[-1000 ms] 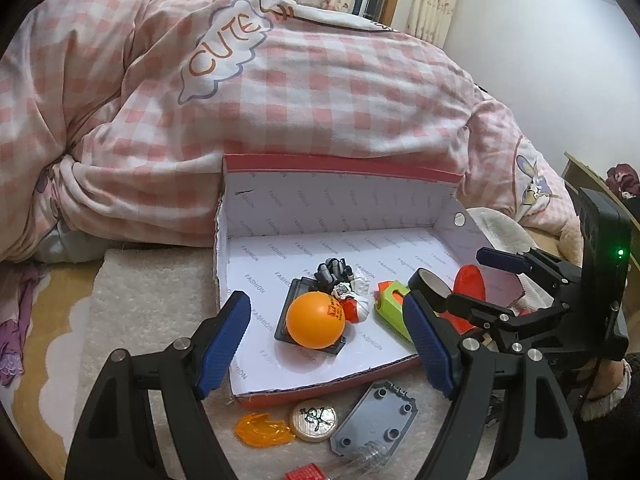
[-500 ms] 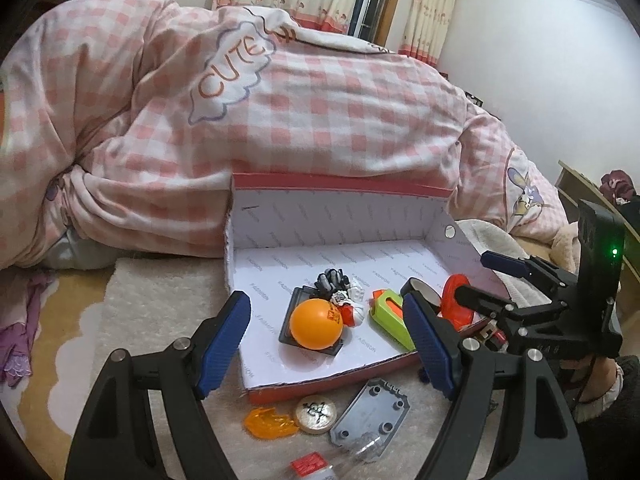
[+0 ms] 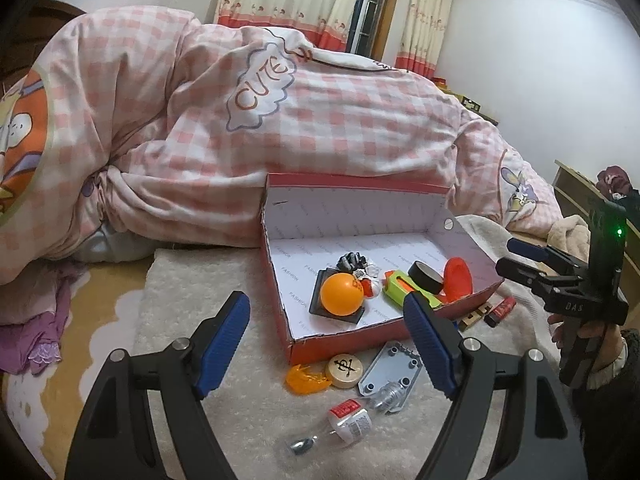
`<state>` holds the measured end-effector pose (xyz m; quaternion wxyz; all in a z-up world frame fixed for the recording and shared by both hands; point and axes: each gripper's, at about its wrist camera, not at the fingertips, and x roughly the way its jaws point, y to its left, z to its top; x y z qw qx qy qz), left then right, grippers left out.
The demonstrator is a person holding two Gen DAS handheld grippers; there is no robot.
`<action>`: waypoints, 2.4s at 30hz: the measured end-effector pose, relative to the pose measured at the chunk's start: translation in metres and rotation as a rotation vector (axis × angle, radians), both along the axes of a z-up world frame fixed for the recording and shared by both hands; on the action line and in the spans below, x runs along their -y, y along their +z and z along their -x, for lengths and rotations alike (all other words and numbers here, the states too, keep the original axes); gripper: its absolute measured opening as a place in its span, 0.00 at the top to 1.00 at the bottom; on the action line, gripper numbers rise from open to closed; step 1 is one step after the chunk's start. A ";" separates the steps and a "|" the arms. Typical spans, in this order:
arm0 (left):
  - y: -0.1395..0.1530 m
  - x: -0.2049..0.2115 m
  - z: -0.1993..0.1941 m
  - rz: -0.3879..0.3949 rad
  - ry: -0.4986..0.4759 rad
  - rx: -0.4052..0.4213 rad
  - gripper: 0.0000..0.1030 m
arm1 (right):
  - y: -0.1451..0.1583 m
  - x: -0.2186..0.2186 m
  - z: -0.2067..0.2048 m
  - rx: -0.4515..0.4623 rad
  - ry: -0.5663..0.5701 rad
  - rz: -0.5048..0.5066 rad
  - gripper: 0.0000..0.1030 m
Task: Organize objects
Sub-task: 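Withdraw both tools from the shoebox toward the bottle and pouch, then grasp the clear plastic bottle with the left tool while the right tool grasps the patterned pouch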
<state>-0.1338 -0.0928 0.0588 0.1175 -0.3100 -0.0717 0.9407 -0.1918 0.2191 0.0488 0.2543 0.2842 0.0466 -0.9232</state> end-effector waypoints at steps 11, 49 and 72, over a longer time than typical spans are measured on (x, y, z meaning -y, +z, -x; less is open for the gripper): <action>-0.021 -0.015 -0.006 0.061 0.005 0.104 0.22 | -0.012 0.019 -0.021 0.029 0.068 -0.042 0.15; -0.078 -0.046 0.002 0.062 0.117 0.291 0.01 | -0.050 0.053 -0.058 0.132 0.178 -0.192 0.15; -0.047 -0.068 -0.015 0.140 -0.016 0.109 0.02 | -0.064 0.058 -0.047 0.241 0.200 -0.213 0.20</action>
